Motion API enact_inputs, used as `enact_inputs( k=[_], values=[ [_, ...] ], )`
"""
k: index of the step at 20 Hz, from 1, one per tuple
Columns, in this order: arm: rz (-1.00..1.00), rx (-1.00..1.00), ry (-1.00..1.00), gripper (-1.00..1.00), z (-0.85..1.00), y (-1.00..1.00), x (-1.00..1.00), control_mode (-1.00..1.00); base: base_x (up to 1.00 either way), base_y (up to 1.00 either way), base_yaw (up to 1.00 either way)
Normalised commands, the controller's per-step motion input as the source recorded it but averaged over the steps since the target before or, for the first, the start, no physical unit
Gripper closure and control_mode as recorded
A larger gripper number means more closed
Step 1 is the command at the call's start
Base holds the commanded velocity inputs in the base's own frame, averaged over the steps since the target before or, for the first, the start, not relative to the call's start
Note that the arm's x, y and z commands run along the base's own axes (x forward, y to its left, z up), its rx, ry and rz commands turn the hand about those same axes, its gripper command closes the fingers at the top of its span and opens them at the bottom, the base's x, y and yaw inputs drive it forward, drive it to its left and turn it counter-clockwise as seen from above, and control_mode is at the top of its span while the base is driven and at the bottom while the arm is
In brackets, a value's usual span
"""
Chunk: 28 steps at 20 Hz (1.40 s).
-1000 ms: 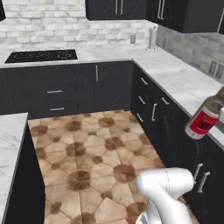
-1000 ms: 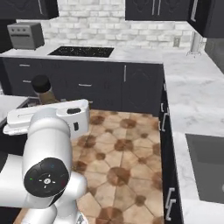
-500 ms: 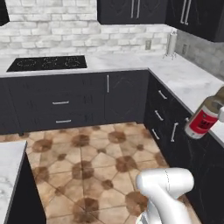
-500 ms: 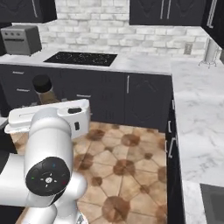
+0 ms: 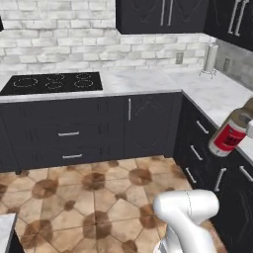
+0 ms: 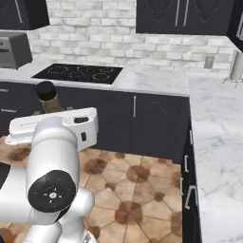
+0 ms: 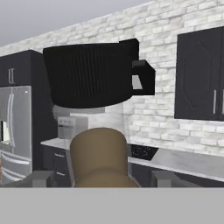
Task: Take 2 condiments from the cabinet and move them on the counter near the stove.Make sure the condiments are lined up with each other, next to each other.
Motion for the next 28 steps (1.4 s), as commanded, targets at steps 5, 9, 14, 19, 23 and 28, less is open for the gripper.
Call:
enact_inputs(
  k=[5,9,14,19,23,28],
  values=[
    [0.0,0.0,0.0,1.0,0.0,0.0,0.0,1.0,1.0,0.1,0.0],
    [0.0,0.0,0.0,1.0,0.0,0.0,0.0,1.0,0.99,0.25,0.0],
    [0.0,0.0,0.0,1.0,0.0,0.0,0.0,1.0,0.96,0.44,0.0],
    [0.0,0.0,0.0,1.0,0.0,0.0,0.0,1.0,0.96,0.45,-0.01],
    [0.0,0.0,0.0,1.0,0.0,0.0,0.0,1.0,0.99,0.26,0.0],
    [0.0,0.0,0.0,1.0,0.0,0.0,0.0,1.0,0.99,0.2,0.0]
  ],
)
